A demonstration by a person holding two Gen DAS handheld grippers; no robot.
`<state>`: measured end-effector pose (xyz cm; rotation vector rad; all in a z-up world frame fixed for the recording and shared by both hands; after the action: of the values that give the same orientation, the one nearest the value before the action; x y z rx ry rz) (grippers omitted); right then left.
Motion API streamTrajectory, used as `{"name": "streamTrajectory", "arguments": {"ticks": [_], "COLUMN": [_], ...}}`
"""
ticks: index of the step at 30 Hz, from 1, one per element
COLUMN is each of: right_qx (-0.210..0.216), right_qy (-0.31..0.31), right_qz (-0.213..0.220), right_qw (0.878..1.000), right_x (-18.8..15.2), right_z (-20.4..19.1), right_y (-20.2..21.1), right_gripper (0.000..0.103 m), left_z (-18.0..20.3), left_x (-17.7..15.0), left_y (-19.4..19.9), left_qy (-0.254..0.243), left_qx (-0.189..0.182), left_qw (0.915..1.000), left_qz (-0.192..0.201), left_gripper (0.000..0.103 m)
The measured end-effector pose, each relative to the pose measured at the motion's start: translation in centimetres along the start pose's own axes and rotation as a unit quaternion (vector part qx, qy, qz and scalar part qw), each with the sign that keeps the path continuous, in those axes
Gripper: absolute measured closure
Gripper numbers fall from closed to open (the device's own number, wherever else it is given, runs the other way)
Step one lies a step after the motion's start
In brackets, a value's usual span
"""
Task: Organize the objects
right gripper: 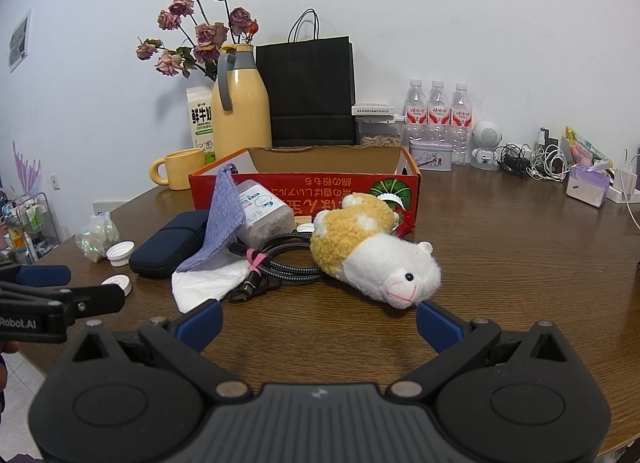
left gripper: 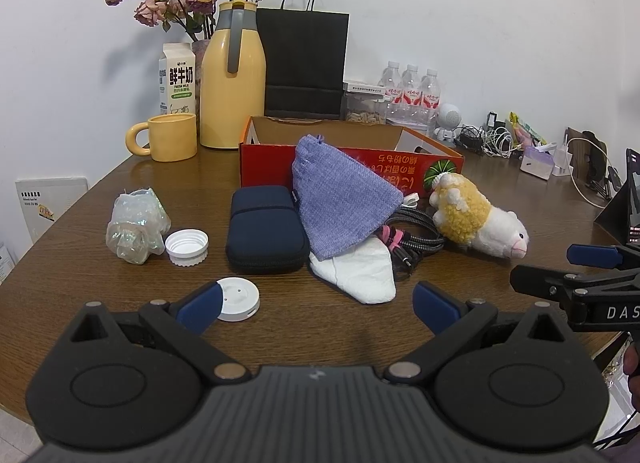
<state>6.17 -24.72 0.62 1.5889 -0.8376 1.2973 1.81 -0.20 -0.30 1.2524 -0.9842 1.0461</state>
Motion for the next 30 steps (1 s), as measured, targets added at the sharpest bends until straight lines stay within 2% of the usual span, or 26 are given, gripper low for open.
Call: {"name": "streamTrajectory", "arguments": {"ticks": [22,30], "right_qx": [-0.001,-0.008], "right_qy": [0.006,0.029], "right_qz": [-0.001,0.001], "right_qw": [1.000,1.000], "right_x": [0.0,0.6], "right_z": [0.0,0.5], "right_y": [-0.2,-2.0], "right_gripper": [0.000,0.000], "left_z": [-0.5,-2.5], "left_x": [0.5,2.6], "left_y": [-0.5,-1.7], "left_qy": [0.000,-0.008], "left_qx": [0.009,0.048], "left_qw": [0.9998,0.9977], "left_qz": [0.015,0.046], "left_gripper": [0.000,0.000]}}
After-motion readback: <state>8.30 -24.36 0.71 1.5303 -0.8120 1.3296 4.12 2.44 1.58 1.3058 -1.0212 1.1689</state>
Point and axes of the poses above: each gripper's, at about its wrist camera, not at the fingertips, and y roughly against the way its jaws point, z to its right, x to its top, the point moved 2 cm from there along -y, roughly the way its jaws point, and after that the axes turned 14 degrees about z, right-handed, at the moved point
